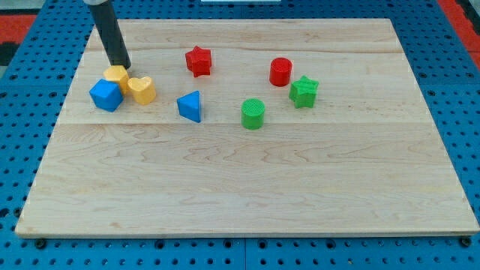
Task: Slide the triangle below the yellow heart
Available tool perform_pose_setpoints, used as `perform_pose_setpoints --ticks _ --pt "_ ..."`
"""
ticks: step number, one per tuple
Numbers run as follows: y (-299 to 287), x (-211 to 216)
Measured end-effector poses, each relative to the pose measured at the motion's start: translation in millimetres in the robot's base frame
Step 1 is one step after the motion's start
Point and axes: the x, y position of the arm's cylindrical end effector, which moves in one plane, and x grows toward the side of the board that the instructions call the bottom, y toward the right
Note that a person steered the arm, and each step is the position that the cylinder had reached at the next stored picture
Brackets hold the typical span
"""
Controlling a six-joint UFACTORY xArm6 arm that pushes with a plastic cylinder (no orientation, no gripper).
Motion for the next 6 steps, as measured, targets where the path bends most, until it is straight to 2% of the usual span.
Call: perform_pose_setpoints --ticks 1,2,3,4,5,6 --pt "13.1 5.5" --pt "110.4 3.8" --pt "179.3 23.8" --pt "173.5 54.2" --pt "131.2 72.4" --pt "114.1 96.7"
